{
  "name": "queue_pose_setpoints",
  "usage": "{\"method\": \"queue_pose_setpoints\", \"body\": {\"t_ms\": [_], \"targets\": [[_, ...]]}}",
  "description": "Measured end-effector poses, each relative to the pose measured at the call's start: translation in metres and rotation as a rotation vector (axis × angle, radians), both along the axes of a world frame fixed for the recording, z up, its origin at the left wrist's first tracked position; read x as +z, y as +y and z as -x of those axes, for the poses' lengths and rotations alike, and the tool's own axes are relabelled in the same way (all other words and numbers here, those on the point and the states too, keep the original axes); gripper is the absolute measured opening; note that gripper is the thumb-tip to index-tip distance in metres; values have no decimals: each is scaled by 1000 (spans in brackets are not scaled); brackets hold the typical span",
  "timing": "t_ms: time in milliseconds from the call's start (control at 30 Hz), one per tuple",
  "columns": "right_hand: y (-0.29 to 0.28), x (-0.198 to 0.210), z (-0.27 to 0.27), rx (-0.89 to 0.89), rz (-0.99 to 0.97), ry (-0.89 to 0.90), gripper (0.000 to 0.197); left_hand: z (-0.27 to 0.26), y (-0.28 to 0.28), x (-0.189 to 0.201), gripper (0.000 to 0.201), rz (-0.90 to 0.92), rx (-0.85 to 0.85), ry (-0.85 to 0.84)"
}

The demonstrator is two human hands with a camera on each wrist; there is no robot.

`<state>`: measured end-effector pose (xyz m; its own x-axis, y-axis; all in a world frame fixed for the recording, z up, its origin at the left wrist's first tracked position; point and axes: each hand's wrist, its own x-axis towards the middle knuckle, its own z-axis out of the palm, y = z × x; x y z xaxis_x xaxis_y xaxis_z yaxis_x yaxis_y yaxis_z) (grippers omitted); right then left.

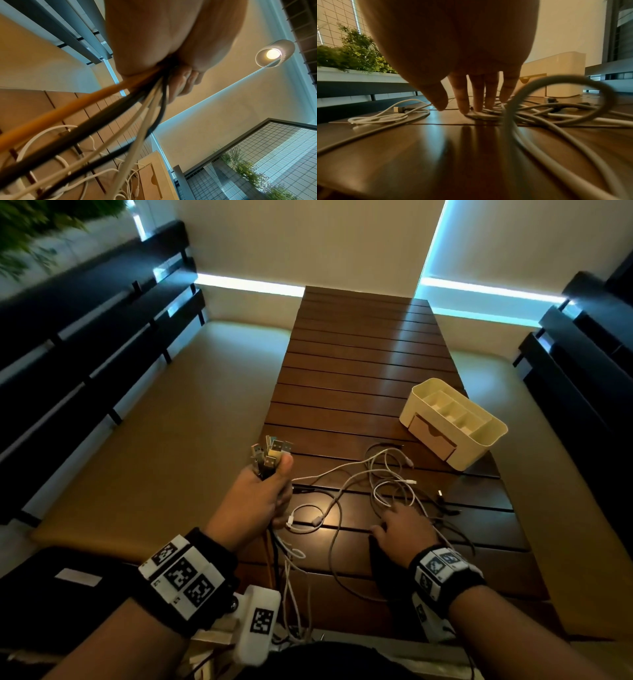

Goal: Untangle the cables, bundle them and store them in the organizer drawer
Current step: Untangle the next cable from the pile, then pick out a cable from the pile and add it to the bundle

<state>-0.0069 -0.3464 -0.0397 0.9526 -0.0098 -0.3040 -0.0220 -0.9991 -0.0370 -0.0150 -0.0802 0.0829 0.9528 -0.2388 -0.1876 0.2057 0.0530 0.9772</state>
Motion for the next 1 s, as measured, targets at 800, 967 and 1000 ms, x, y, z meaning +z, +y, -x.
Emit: {"method": "queue_pose_setpoints", "body": {"t_ms": [800, 967, 1000], "targets": [[4, 18, -18, -384, -222, 84, 30, -9, -9, -7, 42, 42, -24, 46], [-6, 26, 5, -264, 55, 195, 32, -12, -15, -8, 39, 66, -26, 97], [-4, 27, 4, -254, 75, 174, 33, -13, -18, -8, 39, 62, -35, 101]]}}
